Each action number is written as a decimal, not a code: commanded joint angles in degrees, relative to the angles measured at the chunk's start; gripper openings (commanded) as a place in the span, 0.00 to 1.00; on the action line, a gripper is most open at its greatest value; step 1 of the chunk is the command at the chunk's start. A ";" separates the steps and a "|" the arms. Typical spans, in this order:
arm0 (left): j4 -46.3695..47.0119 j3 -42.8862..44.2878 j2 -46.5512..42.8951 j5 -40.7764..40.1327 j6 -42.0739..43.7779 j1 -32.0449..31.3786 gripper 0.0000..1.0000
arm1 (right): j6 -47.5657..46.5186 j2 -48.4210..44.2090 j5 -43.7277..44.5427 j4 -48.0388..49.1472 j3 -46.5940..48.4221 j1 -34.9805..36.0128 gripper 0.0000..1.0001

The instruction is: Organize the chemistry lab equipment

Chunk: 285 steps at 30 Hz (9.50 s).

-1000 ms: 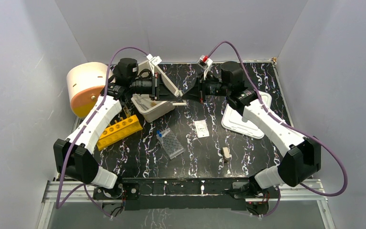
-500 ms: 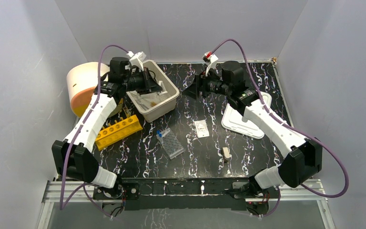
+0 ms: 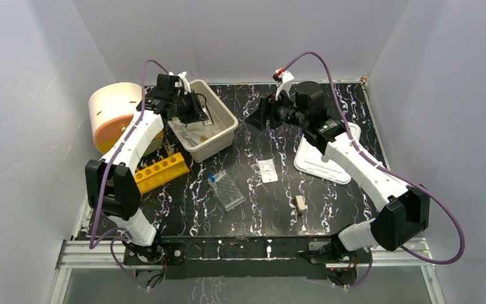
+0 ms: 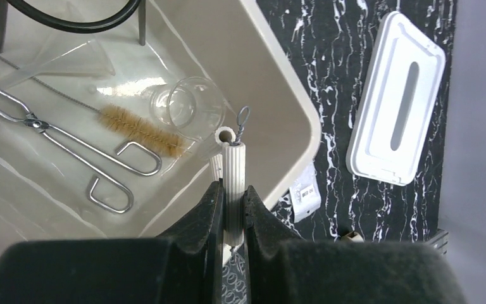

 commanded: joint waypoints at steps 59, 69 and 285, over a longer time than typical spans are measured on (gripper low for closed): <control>-13.05 20.65 6.87 -5.37 3.82 -3.34 0.72 | 8.25 12.37 21.35 -23.06 -11.19 -0.05 0.86; -4.67 12.15 -4.18 12.15 -1.09 -3.28 0.81 | 8.61 18.73 17.75 -22.13 -8.43 1.03 0.66; 11.23 1.21 -6.08 14.48 -18.48 -7.36 0.98 | 7.04 3.14 14.85 -8.20 -6.13 -11.54 0.09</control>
